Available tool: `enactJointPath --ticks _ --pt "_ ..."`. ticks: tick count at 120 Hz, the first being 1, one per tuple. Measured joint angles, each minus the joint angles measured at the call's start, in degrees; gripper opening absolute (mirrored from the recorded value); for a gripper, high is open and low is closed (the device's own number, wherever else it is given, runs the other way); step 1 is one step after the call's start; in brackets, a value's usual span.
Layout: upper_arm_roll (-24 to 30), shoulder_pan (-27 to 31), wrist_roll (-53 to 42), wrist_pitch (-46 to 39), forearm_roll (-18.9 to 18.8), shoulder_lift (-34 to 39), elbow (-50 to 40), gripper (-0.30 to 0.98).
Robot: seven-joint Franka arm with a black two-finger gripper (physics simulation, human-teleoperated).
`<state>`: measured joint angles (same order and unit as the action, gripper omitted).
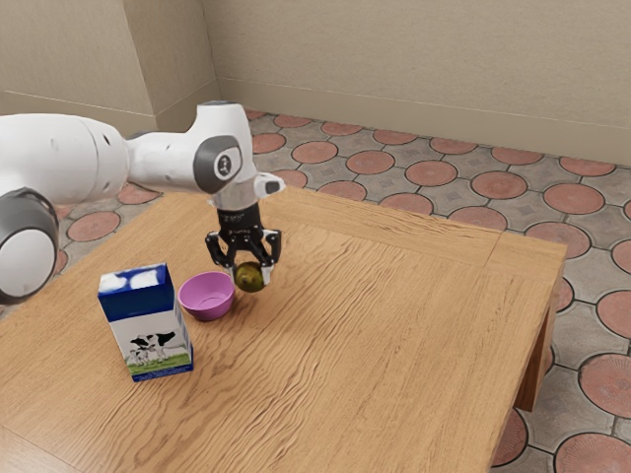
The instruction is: Place the pear in the bowl.
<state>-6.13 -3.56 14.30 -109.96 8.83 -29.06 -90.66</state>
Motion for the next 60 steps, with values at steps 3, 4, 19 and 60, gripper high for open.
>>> enactJointPath --ticks 3,4,19,60 --pt "0.0 0.7 0.0 -0.1 -0.1 0.5 -0.5 0.32" --pt "0.0 1.0 0.0 -0.1 -0.1 0.6 -0.6 0.32" --pt "0.0 3.9 0.2 -0.3 -0.4 1.5 -1.4 0.29" --pt "0.0 6.3 0.6 -0.3 -0.8 1.6 -3.3 0.27"
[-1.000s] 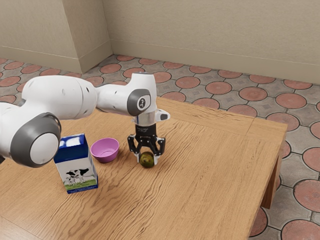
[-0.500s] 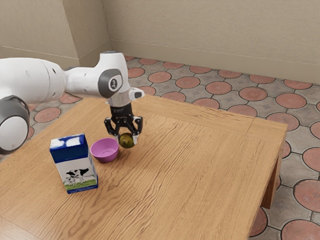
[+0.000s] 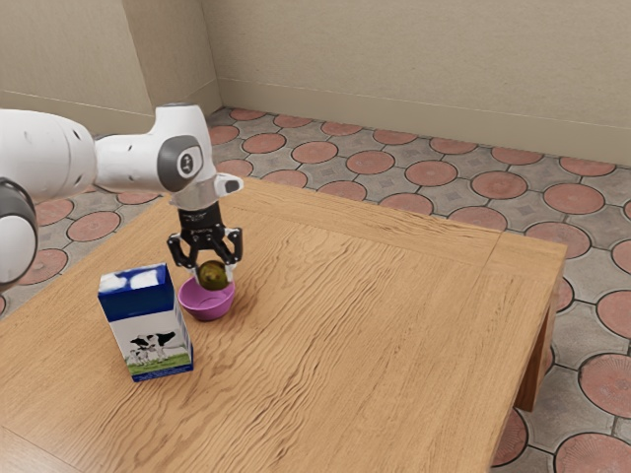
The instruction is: Place the pear in the bowl.
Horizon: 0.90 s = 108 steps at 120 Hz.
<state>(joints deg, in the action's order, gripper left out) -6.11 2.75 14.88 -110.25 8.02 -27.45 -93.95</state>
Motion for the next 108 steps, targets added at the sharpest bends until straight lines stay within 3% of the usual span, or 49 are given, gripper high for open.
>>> enactJointPath --ticks 20,39,87,108 --pt "0.0 0.1 -0.2 0.1 0.5 -0.1 0.0 0.47" --pt "0.0 0.0 -0.4 0.1 0.7 0.6 0.2 0.57" --pt "0.5 -1.3 -8.7 2.5 0.6 21.7 0.0 0.65" --pt "0.4 -1.5 -12.8 9.9 0.5 23.5 7.6 0.66"
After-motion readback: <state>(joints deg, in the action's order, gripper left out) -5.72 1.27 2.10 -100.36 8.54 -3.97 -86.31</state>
